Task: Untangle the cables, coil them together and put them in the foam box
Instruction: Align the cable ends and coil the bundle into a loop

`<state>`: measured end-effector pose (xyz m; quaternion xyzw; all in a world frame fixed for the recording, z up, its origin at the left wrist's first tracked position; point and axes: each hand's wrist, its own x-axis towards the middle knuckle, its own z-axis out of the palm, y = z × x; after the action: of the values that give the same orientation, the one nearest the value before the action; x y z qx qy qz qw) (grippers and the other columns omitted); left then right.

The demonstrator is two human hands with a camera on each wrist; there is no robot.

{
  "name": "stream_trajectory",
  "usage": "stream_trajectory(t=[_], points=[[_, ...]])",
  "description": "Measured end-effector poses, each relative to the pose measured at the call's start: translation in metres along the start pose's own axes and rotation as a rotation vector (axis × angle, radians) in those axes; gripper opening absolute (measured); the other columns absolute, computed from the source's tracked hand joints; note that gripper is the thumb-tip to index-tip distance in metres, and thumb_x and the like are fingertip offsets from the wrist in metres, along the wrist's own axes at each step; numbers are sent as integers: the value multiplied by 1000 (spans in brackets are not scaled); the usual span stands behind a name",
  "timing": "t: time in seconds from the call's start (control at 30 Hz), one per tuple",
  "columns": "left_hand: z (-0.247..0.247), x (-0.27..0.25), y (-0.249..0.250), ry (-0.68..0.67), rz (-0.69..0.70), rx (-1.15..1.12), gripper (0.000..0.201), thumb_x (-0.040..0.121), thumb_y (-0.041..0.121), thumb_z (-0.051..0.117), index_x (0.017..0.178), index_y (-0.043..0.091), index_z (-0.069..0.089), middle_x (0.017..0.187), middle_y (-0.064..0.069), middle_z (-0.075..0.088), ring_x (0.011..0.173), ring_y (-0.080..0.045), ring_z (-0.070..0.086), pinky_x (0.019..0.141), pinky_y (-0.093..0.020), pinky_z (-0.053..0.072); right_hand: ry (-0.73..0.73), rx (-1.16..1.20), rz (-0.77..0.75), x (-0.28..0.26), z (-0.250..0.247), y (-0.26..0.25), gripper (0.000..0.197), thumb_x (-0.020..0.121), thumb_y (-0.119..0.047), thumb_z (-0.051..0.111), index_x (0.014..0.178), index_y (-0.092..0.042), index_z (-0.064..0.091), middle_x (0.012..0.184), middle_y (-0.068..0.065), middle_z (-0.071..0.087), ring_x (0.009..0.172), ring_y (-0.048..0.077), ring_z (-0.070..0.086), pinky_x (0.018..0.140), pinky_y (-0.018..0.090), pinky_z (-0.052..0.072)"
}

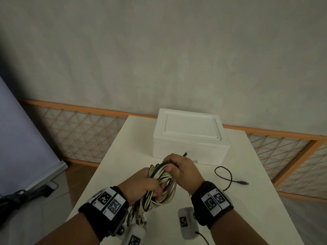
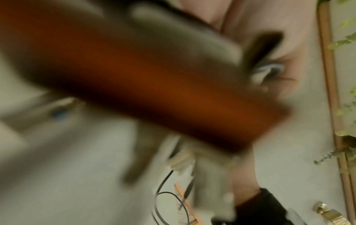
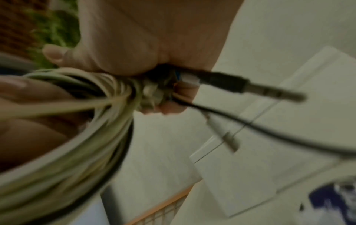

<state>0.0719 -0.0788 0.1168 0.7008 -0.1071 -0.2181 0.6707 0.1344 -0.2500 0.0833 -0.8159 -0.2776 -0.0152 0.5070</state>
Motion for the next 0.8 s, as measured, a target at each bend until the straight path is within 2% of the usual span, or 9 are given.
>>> stream_trajectory(t=[0.1, 0.23, 0.3, 0.4, 0.5, 0.53, 0.57, 0.67, 0.8], points=[[-13, 1, -2, 77, -7, -4, 15, 48, 8, 60, 52, 4, 46, 50, -7, 40, 52, -21, 41, 60, -28, 38, -91, -201, 127, -9, -16, 17, 65, 83, -67, 49, 133, -26, 47, 123, -7, 52, 104, -10, 47, 84, 3, 34], [-28, 5, -7, 230, -69, -24, 19, 44, 6, 60, 51, 4, 42, 53, -8, 36, 53, -21, 35, 58, -28, 33, -300, -417, 461, -23, -43, 31, 89, 83, -35, 68, 151, -31, 10, 141, -5, 40, 128, 13, 42, 98, 21, 34], [-35, 7, -14, 254, -107, -17, 17, 47, 2, 58, 47, 6, 41, 54, -8, 37, 53, -21, 36, 57, -27, 33, -97, -471, 372, -23, -42, 16, 82, 83, -31, 65, 150, -26, 17, 146, -5, 37, 131, 14, 41, 99, 20, 34], [-24, 17, -18, 202, -109, 81, 10, 53, 8, 61, 51, 10, 51, 55, -9, 46, 54, -21, 45, 59, -29, 37, 187, -530, -115, -17, -20, -23, 69, 83, -36, 62, 143, -18, 34, 148, 2, 37, 137, 20, 34, 110, 28, 26], [9, 29, -8, 179, 156, -61, 19, 69, 17, 71, 88, 17, 71, 84, -5, 67, 87, -20, 59, 79, -34, 45, 21, -714, -485, -14, 5, -47, 64, 86, -39, 55, 143, -21, 33, 150, 3, 36, 143, 23, 25, 117, 46, 13], [13, 36, -11, 185, 224, -91, 29, 68, 22, 76, 96, 27, 72, 91, 3, 70, 95, -12, 60, 88, -35, 45, -78, -754, -511, -14, 8, -47, 67, 82, -33, 55, 144, -21, 32, 149, 1, 38, 143, 22, 24, 117, 50, 8], [10, 32, -6, 207, 147, 52, 29, 59, 25, 80, 87, 30, 73, 82, 7, 70, 85, -6, 62, 85, -35, 48, -167, -776, -486, -13, 7, -45, 73, 77, -29, 56, 144, -19, 31, 147, 2, 42, 142, 22, 27, 116, 54, 3], [-19, 24, -14, 160, -114, 361, 9, 58, 15, 60, 59, 11, 52, 57, -3, 48, 55, -14, 48, 58, -32, 38, -218, -849, -316, -10, -4, -25, 83, 67, -28, 60, 143, -13, 30, 137, 5, 51, 131, 25, 45, 112, 63, 6], [-18, 18, -8, 37, -90, 403, 13, 60, 16, 61, 63, 9, 50, 62, -4, 44, 60, -16, 44, 63, -29, 35, -221, -829, -83, -6, -12, -18, 76, 78, -28, 62, 145, -18, 29, 133, 1, 53, 123, 21, 49, 116, 52, 15]])
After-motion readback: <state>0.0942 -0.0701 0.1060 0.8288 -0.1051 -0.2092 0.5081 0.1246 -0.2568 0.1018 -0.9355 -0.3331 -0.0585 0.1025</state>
